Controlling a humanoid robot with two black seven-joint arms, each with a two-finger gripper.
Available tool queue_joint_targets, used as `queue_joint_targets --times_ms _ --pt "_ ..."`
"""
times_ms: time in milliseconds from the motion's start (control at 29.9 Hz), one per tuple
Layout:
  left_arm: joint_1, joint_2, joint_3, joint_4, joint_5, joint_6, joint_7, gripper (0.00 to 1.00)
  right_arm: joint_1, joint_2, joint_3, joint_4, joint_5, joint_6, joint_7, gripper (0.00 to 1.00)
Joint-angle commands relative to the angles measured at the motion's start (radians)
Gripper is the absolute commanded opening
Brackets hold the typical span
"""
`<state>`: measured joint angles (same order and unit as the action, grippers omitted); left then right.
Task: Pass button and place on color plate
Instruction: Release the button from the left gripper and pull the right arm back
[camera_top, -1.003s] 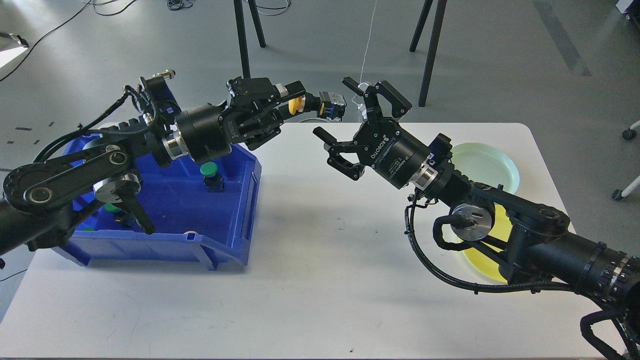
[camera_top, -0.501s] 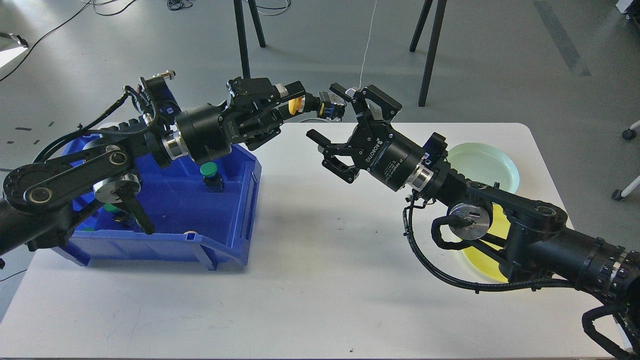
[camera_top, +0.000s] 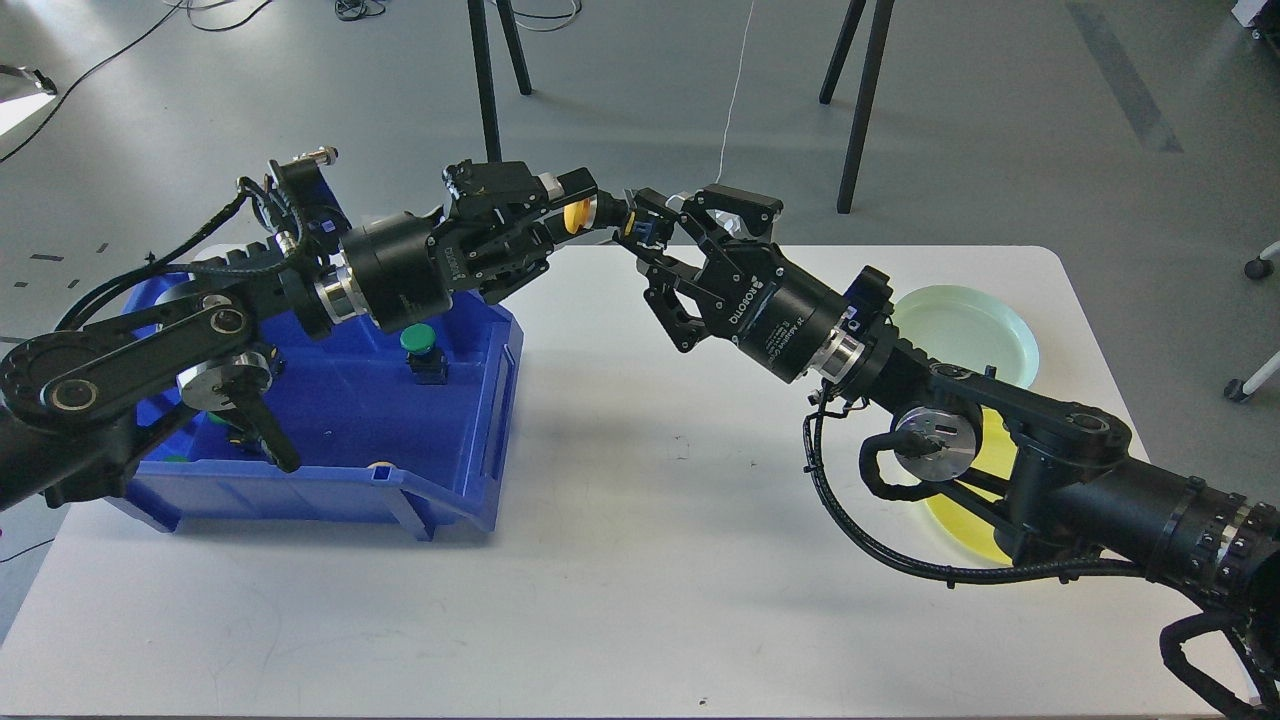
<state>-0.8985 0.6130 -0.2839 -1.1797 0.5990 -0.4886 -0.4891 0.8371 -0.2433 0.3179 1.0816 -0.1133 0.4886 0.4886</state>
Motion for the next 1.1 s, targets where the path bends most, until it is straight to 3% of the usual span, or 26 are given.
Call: queue_joint_targets --times_ms 0,100,201,301,535,735,936,1070 --pt "0.001 0.001 -0.001 0.002 0.001 0.0 0.0 0.23 0.0 -0.001 0.004 0.003 0.003 0.0 0.0 0.01" --pt "0.001 -0.001 -0.006 0.003 -0.001 0.0 0.0 0.31 0.0 -0.001 0.007 0.001 0.003 -0.007 0.0 0.01" --pt "0.006 -0.005 -0.017 0.003 -0.024 0.0 0.0 0.69 0.0 0.001 0.009 0.0 0.003 -0.01 0.0 0.01" --pt "0.007 -0.005 -0.024 0.005 -0.056 0.0 0.0 0.85 -0.001 -0.001 0.01 0.0 0.003 -0.033 0.0 0.01" --pt "0.007 -0.025 -0.043 0.02 -0.064 0.0 0.0 0.87 -0.033 -0.034 0.049 0.011 0.011 -0.087 0.0 0.01" --pt "0.0 -0.073 -0.149 0.015 -0.114 0.0 0.0 0.87 -0.232 -0.255 0.275 0.067 0.006 -0.172 0.0 0.01" --pt "-0.013 -0.122 -0.144 0.023 -0.143 0.0 0.0 0.87 -0.507 -0.517 0.426 0.201 -0.046 -0.307 0.0 0.01" --pt "0.0 -0.198 -0.123 0.028 -0.142 0.096 0.0 0.87 -0.648 -0.64 0.423 0.241 -0.084 -0.421 0.0 0.01"
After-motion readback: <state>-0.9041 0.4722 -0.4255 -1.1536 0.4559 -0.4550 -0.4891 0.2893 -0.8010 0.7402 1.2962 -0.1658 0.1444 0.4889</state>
